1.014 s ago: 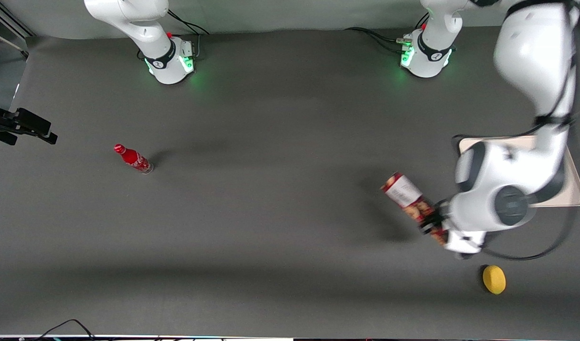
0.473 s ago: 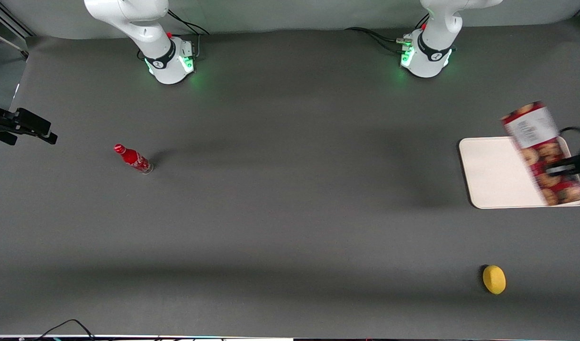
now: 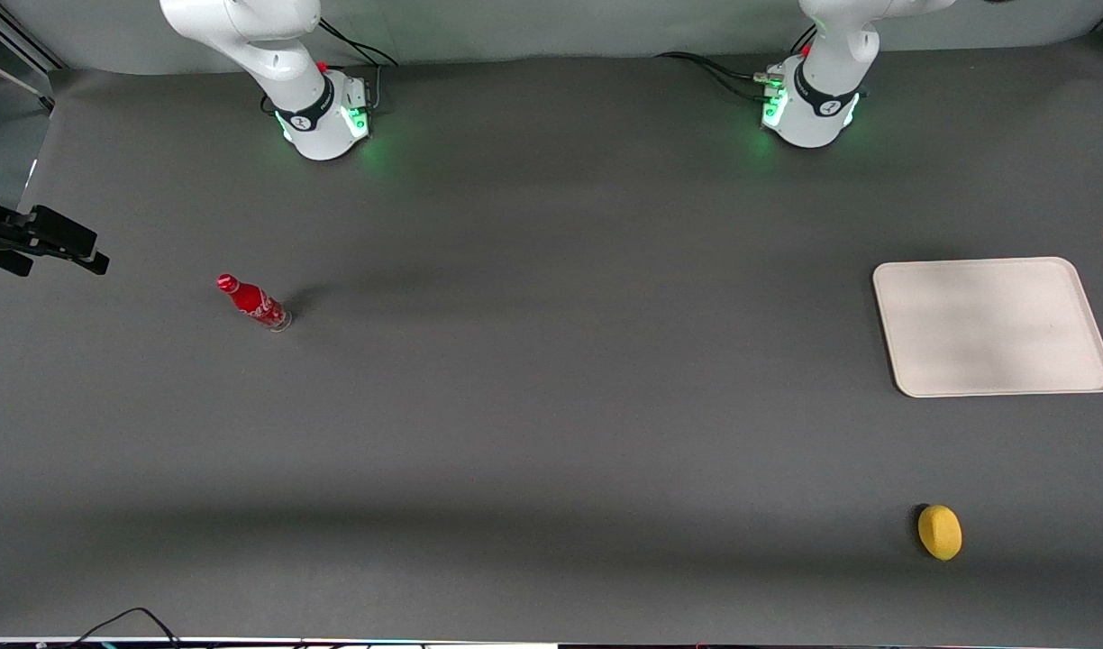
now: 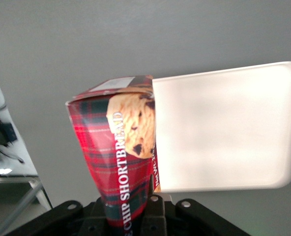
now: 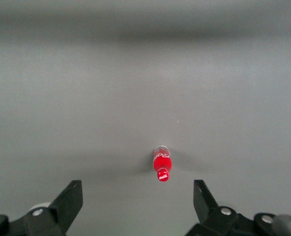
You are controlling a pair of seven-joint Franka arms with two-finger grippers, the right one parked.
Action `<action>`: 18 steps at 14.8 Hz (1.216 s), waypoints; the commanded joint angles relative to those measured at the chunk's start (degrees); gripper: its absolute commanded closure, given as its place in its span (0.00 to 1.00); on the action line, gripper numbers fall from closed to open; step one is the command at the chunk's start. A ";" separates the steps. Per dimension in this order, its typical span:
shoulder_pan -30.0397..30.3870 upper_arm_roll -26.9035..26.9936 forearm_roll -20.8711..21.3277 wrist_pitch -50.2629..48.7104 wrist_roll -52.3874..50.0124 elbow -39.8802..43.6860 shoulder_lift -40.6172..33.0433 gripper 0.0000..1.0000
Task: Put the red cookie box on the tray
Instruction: 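Lower the box onto the tray and open the left gripper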
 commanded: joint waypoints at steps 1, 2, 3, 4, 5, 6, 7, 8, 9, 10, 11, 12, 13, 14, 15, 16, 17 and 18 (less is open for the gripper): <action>0.76 2.51 -2.43 15.06 7.28 -9.57 4.03 1.00; 1.02 2.77 -5.23 17.45 9.47 -10.80 5.44 1.00; 1.11 3.73 -7.08 19.99 12.54 -11.69 7.46 1.00; 1.20 4.96 -9.19 22.28 14.75 -12.31 8.87 1.00; 1.38 5.23 -11.82 24.74 17.03 -13.27 10.19 1.00; 1.38 5.24 -12.98 27.12 19.14 -13.80 11.07 1.00; 1.64 5.32 -13.34 28.79 20.56 -13.89 12.47 1.00; 2.43 5.32 -13.51 29.07 20.92 -13.89 12.83 1.00; 2.43 5.32 -13.52 28.55 21.10 -13.89 12.84 0.60; 2.26 5.32 -13.52 27.85 21.01 -13.89 12.40 0.03; 2.17 5.32 -13.52 27.23 20.84 -13.81 12.22 0.00; 2.17 5.41 -13.60 25.75 20.83 -13.11 12.05 0.00; 2.08 6.02 -13.60 23.82 20.75 -12.23 10.91 0.00; 1.91 6.55 -13.60 20.67 20.66 -11.27 9.16 0.00; 1.47 6.73 -13.60 16.72 20.57 -9.78 6.80 0.00; 1.29 6.64 -13.52 12.07 20.31 -8.02 4.08 0.00; 0.86 6.64 -13.26 7.15 20.05 -5.83 1.26 0.00; 0.16 6.55 -12.99 2.23 18.65 -3.37 -1.37 0.00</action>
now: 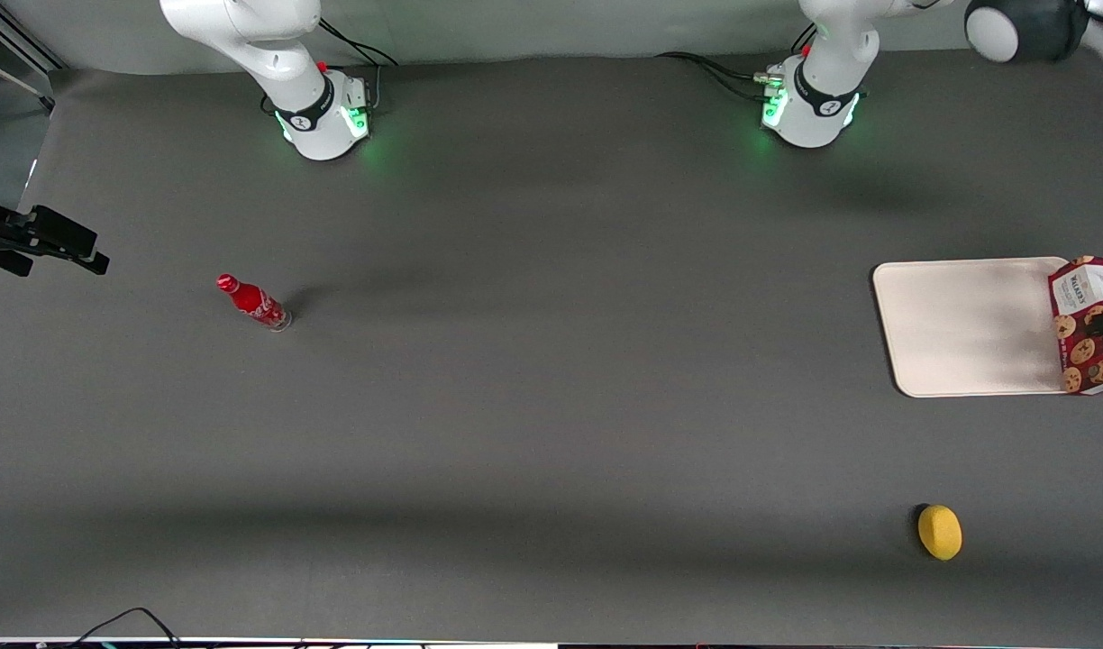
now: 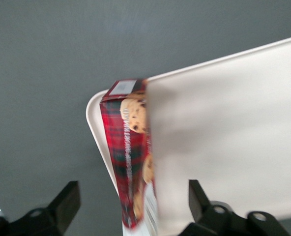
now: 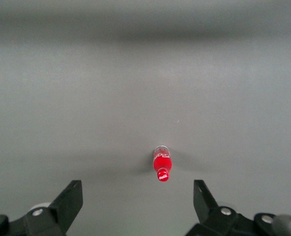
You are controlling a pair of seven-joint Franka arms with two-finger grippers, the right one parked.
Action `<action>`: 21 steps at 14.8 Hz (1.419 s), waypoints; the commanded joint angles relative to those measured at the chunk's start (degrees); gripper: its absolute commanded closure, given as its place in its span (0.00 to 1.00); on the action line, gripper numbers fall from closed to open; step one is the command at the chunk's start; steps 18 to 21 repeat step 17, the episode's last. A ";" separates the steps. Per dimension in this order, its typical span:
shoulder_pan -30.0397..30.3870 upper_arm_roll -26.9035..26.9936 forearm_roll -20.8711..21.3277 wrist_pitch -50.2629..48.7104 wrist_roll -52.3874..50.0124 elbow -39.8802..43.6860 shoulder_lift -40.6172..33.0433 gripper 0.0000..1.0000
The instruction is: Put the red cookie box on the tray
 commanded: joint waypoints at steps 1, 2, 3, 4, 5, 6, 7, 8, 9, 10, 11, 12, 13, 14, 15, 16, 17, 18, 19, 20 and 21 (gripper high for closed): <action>-2.69 0.43 0.49 -17.52 -3.25 7.32 -11.40 0.00; -3.39 -0.53 0.84 -22.27 -6.06 10.65 -12.64 0.00; -4.09 -1.75 2.24 -28.84 -10.09 15.30 -13.96 0.00; -4.19 -3.94 3.12 -36.57 -14.31 20.04 -15.01 0.00; -4.19 -7.53 3.65 -43.08 -20.01 23.49 -16.76 0.00; -4.27 -13.75 6.36 -48.37 -29.29 24.48 -20.78 0.00; -4.19 -19.81 8.99 -49.64 -34.78 23.01 -24.74 0.00; -4.01 -24.83 10.67 -49.48 -39.18 19.34 -28.43 0.00; -4.01 -27.84 10.69 -48.78 -42.53 15.12 -31.52 0.00; -4.01 -30.22 10.69 -47.99 -44.22 11.43 -33.98 0.00; -4.01 -31.72 10.69 -46.50 -44.93 8.61 -35.92 0.00; -4.01 -32.35 10.69 -46.05 -45.20 7.88 -36.03 0.00; -3.92 -32.61 10.43 -45.70 -44.77 8.31 -35.77 0.00; -3.92 -32.53 10.78 -45.70 -44.15 8.84 -35.24 0.00; -3.92 -32.53 11.04 -45.52 -44.06 9.10 -34.89 0.00; -3.84 -32.53 11.04 -45.43 -44.15 9.45 -34.54 0.00; -3.83 -32.53 11.04 -45.43 -44.23 9.63 -34.45 0.00; -3.83 -32.53 11.04 -45.43 -44.23 9.63 -34.45 0.00; -3.83 -32.53 11.04 -45.43 -44.23 9.63 -34.45 0.00; -3.83 -32.53 11.04 -45.43 -44.23 9.63 -34.45 0.00; -3.83 -32.53 11.04 -45.43 -44.23 9.63 -34.45 0.00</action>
